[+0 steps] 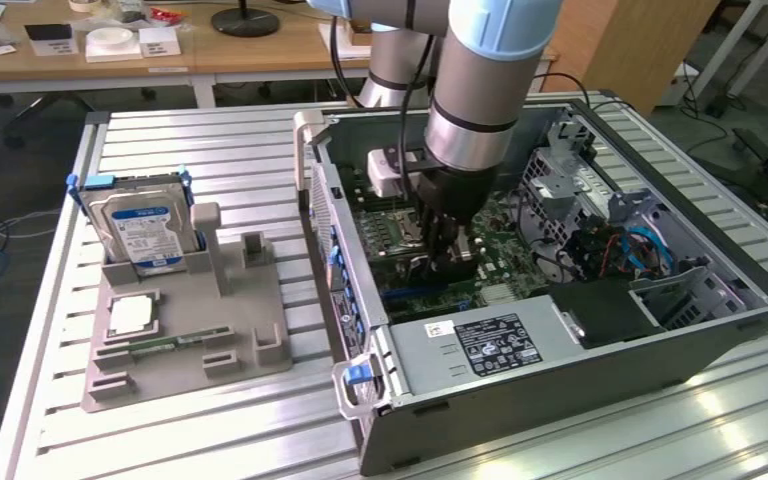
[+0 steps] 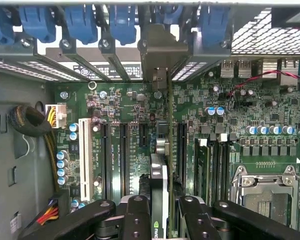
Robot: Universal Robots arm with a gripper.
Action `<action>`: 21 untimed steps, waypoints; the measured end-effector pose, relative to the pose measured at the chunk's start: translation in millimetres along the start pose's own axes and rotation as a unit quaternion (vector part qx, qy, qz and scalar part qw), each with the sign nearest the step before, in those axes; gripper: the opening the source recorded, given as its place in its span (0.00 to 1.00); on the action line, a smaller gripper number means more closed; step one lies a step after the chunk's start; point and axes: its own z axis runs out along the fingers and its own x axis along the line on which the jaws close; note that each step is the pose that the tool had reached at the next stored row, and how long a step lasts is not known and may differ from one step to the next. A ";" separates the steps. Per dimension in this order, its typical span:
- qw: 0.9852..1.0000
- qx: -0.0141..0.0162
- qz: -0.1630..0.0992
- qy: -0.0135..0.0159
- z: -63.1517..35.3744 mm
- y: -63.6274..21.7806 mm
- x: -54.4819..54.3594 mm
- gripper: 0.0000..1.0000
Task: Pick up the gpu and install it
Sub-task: 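Insert the gpu into the slot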
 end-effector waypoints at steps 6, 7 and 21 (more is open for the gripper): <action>1.000 0.002 -0.001 0.000 1.1 1.1 -0.4 0.27; 1.000 0.002 -0.002 0.000 1.8 1.1 -0.4 0.27; 1.000 0.002 -0.002 0.000 6.4 1.2 -0.3 0.27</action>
